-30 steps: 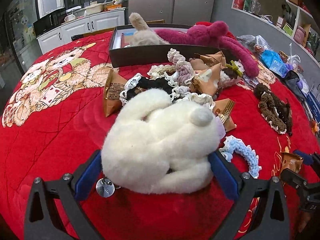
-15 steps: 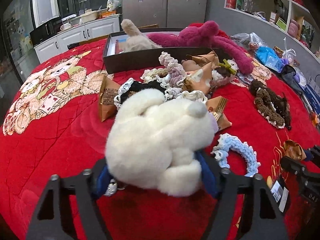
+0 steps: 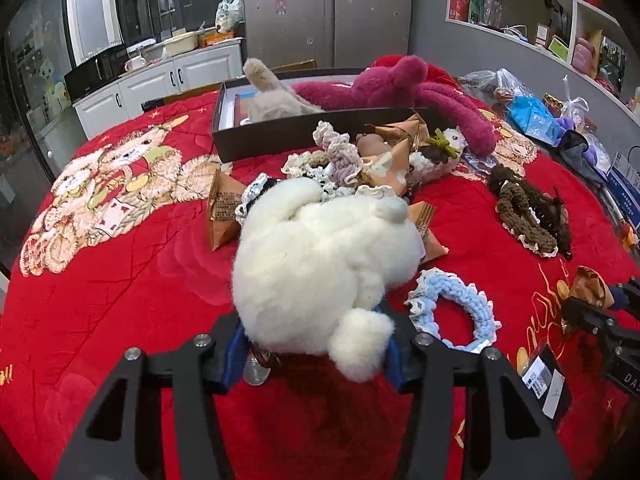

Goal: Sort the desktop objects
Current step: 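Carry the snack packet and white plush bear over the black box, then open both grippers to release packet and white bear into the box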

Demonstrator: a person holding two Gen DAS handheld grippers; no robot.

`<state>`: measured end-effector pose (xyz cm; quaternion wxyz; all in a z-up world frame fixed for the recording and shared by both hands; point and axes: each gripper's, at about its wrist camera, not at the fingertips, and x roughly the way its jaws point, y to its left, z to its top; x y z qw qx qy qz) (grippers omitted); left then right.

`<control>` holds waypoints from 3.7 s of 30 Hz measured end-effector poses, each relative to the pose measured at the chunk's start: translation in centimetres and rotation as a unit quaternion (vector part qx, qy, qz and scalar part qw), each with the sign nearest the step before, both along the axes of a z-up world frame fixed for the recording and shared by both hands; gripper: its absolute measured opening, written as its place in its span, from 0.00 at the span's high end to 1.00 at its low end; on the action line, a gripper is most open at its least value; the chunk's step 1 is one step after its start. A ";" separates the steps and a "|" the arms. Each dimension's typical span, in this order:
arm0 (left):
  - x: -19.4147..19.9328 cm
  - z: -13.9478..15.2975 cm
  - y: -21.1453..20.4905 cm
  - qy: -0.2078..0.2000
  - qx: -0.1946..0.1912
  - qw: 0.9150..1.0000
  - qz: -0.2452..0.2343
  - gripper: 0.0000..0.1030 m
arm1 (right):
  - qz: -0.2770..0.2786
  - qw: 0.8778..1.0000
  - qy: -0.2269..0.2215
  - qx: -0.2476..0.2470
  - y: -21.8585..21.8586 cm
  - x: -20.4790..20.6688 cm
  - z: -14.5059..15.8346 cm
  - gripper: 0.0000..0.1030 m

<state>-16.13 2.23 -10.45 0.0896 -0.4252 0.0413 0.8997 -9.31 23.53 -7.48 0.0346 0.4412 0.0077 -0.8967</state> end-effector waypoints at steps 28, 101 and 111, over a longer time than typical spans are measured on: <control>-0.1 6.8 -1.3 0.048 0.023 0.999 0.011 0.47 | 0.066 0.995 0.077 -0.006 -4.2 -4.6 7.5 0.67; -24.3 4.2 -0.5 0.022 0.010 1.000 -0.001 0.11 | 0.077 0.996 0.040 -0.003 -5.6 -31.8 5.7 0.26; -24.2 4.5 -0.5 0.026 0.007 1.000 0.002 0.11 | 0.070 0.996 0.035 -0.037 -4.4 -31.7 6.5 0.25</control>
